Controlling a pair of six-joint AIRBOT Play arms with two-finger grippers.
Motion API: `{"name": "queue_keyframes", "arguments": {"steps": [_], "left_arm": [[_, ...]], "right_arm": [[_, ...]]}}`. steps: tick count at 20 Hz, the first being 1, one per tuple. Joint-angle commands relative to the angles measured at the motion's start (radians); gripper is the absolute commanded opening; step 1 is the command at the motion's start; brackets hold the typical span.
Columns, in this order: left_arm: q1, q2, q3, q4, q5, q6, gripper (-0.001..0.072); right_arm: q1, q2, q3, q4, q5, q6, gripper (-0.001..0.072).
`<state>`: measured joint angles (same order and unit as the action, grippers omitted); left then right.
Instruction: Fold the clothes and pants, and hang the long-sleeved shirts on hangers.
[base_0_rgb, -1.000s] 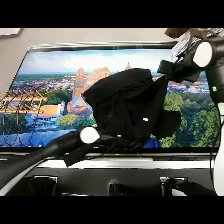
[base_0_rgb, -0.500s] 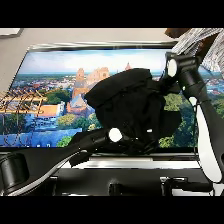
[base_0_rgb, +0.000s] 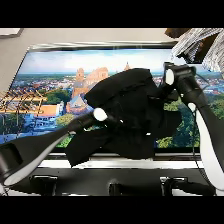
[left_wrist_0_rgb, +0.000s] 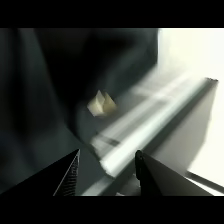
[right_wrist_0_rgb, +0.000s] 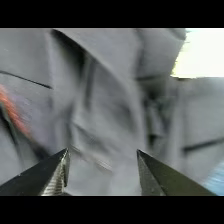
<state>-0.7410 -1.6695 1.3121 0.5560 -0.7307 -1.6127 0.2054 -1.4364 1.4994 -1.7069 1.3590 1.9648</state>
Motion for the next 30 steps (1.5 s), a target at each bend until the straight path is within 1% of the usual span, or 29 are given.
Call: {"name": "queue_keyframes", "arguments": {"steps": [1,3,4,5,7,8,11,14,17,18,19,20,21,24,25,26,27,28,29,30], "left_arm": [[0.148,0.057,0.026,0.163,-0.073,0.208,0.0415],[0.209,0.069,0.059,0.193,-0.087,0.296,0.0415],[0.232,0.069,0.077,0.199,-0.084,0.340,0.0415],[0.248,0.069,0.092,0.209,-0.077,0.390,0.0415],[0.260,0.069,0.110,0.263,-0.055,0.496,0.0429],[0.260,0.069,0.117,0.306,-0.044,0.550,0.0500],[0.257,0.068,0.118,0.346,-0.018,0.682,0.0507],[0.257,0.068,0.118,0.346,0.019,0.687,0.0507],[0.257,0.068,0.118,0.346,0.036,0.687,0.0509],[0.254,0.068,0.118,0.346,0.048,0.687,0.0513],[0.249,0.068,0.118,0.347,0.076,0.687,0.0581],[0.241,0.068,0.118,0.347,0.117,0.687,0.0704],[0.229,0.068,0.118,0.352,0.170,0.687,0.0720],[0.191,0.064,0.118,0.389,0.296,0.687,0.0720],[0.179,0.058,0.118,0.390,0.319,0.686,0.0720],[0.168,0.050,0.118,0.389,0.326,0.663,0.0720],[0.157,0.042,0.118,0.386,0.330,0.600,0.0720],[0.146,0.032,0.119,0.386,0.330,0.494,0.0720],[0.132,0.021,0.124,0.386,0.328,0.371,0.0720],[0.117,0.007,0.135,0.386,0.328,0.261,0.0720]], "right_arm": [[-0.050,0.136,-0.014,-0.085,0.116,-0.029,0.0501],[-0.160,0.229,-0.053,-0.072,0.174,-0.028,0.0508],[-0.230,0.278,-0.094,-0.036,0.200,-0.030,0.0549],[-0.296,0.322,-0.147,0.032,0.224,-0.036,0.0562],[-0.417,0.407,-0.303,0.229,0.259,-0.036,0.0564],[-0.455,0.447,-0.399,0.327,0.258,-0.031,0.0563],[-0.475,0.518,-0.673,0.494,0.223,0.015,0.0563],[-0.475,0.524,-0.890,0.616,0.123,0.017,0.0562],[-0.475,0.523,-1.008,0.650,0.018,0.032,0.0559],[-0.475,0.523,-1.040,0.661,-0.017,0.040,0.0542],[-0.475,0.523,-1.065,0.676,-0.044,0.041,0.0522],[-0.475,0.523,-1.089,0.690,-0.055,0.049,0.0520],[-0.475,0.523,-1.104,0.692,-0.056,0.050,0.0520],[-0.475,0.523,-1.130,0.694,-0.062,0.060,0.0510],[-0.475,0.523,-1.139,0.694,-0.072,0.068,0.0461],[-0.475,0.523,-1.147,0.694,-0.084,0.079,0.0399],[-0.475,0.523,-1.151,0.696,-0.095,0.082,0.0262],[-0.475,0.523,-1.151,0.702,-0.103,0.081,0.0104],[-0.475,0.523,-1.151,0.704,-0.111,0.081,0.0028],[-0.475,0.523,-1.151,0.703,-0.115,0.081,0.0028]]}}
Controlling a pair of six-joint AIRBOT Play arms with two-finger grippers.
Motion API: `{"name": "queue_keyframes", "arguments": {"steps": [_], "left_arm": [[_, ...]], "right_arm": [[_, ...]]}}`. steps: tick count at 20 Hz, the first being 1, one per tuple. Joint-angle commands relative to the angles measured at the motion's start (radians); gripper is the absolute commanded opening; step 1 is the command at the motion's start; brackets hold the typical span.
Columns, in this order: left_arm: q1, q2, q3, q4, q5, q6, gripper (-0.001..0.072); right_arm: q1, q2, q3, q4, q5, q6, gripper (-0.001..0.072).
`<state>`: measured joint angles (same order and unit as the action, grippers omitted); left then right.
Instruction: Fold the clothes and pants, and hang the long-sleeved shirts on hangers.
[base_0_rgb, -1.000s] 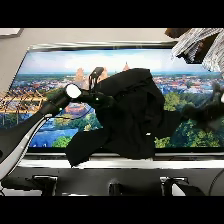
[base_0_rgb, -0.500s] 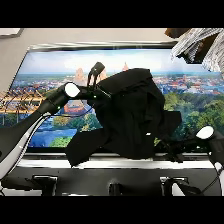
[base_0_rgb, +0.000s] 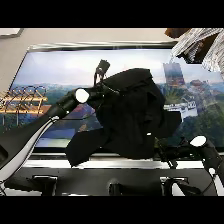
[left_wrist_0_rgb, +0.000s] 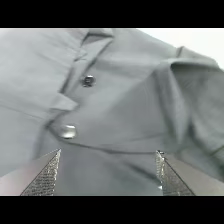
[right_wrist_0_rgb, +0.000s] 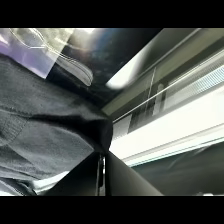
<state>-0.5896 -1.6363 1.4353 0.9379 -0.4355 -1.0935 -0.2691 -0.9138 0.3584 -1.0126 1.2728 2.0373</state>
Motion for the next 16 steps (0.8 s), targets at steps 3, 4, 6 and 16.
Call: {"name": "queue_keyframes", "arguments": {"steps": [3,4,6,16], "left_arm": [[-0.090,-0.103,0.112,-0.020,0.031,-0.523,0.0720],[-0.107,-0.142,0.167,-0.064,0.021,-0.568,0.0720],[-0.132,-0.223,0.275,-0.129,0.006,-0.660,0.0720],[-0.174,-0.477,0.520,-0.148,0.011,-1.146,0.0720]], "right_arm": [[0.000,0.001,-0.010,0.007,-0.031,0.008,0.0028],[0.000,0.001,-0.010,0.006,-0.031,0.008,0.0028],[0.000,0.001,-0.010,0.004,-0.031,0.000,0.0028],[0.000,0.001,-0.010,0.001,-0.036,-0.034,0.0028]]}}
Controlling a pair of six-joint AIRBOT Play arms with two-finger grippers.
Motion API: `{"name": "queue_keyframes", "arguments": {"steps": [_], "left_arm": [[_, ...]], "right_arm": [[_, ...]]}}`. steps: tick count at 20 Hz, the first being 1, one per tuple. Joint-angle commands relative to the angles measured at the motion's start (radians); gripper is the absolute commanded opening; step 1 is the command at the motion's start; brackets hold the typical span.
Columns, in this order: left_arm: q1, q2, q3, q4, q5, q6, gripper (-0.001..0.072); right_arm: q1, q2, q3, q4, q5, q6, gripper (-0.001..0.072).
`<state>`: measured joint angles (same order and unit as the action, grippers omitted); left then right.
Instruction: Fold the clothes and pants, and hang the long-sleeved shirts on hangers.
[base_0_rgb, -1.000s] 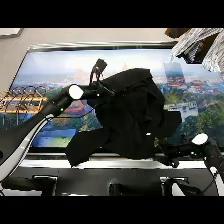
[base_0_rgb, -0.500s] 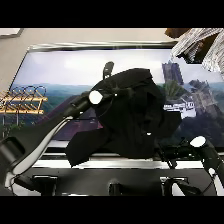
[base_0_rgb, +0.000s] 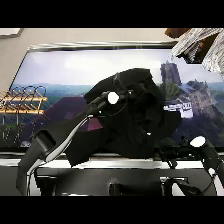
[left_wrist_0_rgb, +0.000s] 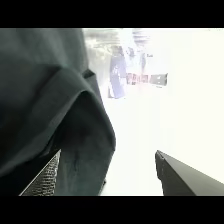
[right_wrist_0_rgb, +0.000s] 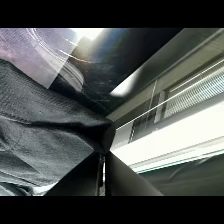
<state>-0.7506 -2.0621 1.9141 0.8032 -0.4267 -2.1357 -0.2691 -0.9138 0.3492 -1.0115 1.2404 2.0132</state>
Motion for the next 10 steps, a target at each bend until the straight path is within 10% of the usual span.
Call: {"name": "queue_keyframes", "arguments": {"steps": [1,6,8,10], "left_arm": [[-0.019,-0.063,0.051,-0.019,0.004,-0.120,0.0720],[-0.038,-0.106,0.090,-0.019,0.058,-0.152,0.0720],[-0.041,-0.109,0.090,-0.019,0.061,-0.151,0.0720],[-0.041,-0.109,0.090,-0.018,0.062,-0.150,0.0720]], "right_arm": [[0.000,0.001,0.000,0.000,-0.006,-0.010,0.0028],[0.000,0.003,0.001,0.001,-0.008,-0.013,0.0059],[-0.001,0.027,0.011,0.000,0.016,-0.017,0.0411],[-0.001,0.077,0.036,-0.009,0.056,-0.002,0.0503]]}}
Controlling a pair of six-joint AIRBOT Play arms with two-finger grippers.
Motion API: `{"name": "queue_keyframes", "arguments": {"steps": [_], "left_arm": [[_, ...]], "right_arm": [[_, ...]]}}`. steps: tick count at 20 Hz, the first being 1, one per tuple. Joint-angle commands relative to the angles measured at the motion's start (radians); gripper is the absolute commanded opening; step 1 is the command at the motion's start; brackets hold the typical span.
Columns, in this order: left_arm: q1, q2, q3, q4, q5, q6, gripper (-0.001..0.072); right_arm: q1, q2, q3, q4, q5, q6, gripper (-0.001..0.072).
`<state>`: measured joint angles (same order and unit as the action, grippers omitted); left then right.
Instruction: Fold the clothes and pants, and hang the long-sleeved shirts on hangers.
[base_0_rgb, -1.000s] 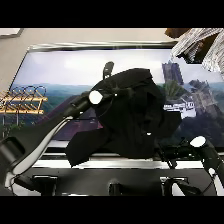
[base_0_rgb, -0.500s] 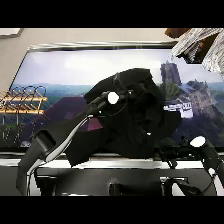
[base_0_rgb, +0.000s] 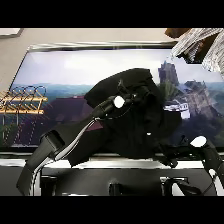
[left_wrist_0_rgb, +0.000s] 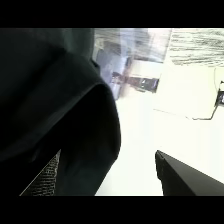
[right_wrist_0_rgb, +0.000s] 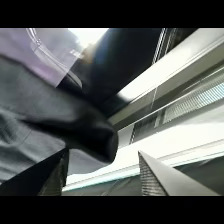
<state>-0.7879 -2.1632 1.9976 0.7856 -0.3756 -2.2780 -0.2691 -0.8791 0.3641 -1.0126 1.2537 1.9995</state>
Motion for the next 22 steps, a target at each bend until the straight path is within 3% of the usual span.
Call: {"name": "queue_keyframes", "arguments": {"steps": [1,4,6,11,15,17,18,20,21,22], "left_arm": [[-0.004,-0.008,0.006,-0.001,0.011,-0.008,0.0720],[-0.003,-0.008,0.007,0.000,0.040,0.004,0.0720],[-0.003,-0.008,0.011,0.000,0.060,0.004,0.0720],[-0.003,-0.006,0.011,0.000,0.063,0.003,0.0720],[-0.004,-0.006,0.011,0.000,0.090,0.004,0.0720],[-0.004,-0.008,0.011,0.000,0.097,0.003,0.0720],[-0.005,-0.010,0.011,0.000,0.097,0.003,0.0720],[-0.008,-0.015,0.011,0.000,0.101,0.003,0.0720],[-0.011,-0.019,0.011,0.000,0.116,0.003,0.0720],[-0.014,-0.023,0.012,-0.001,0.132,0.003,0.0720]], "right_arm": [[-0.002,0.070,0.039,-0.036,0.065,0.047,0.0504],[-0.002,0.119,0.074,-0.139,0.091,0.158,0.0493],[-0.002,0.104,0.074,-0.121,0.079,0.187,0.0483],[-0.002,-0.041,0.072,-0.072,0.032,0.179,0.0483],[-0.001,-0.149,0.072,0.089,0.023,0.095,0.0483],[0.000,-0.161,0.071,0.096,0.040,0.084,0.0475],[0.000,-0.161,0.064,0.094,0.051,0.084,0.0417],[0.000,-0.161,0.041,0.073,0.061,0.088,0.0380],[0.000,-0.161,0.032,0.050,0.062,0.089,0.0266],[0.000,-0.161,0.029,0.031,0.060,0.092,0.0204]]}}
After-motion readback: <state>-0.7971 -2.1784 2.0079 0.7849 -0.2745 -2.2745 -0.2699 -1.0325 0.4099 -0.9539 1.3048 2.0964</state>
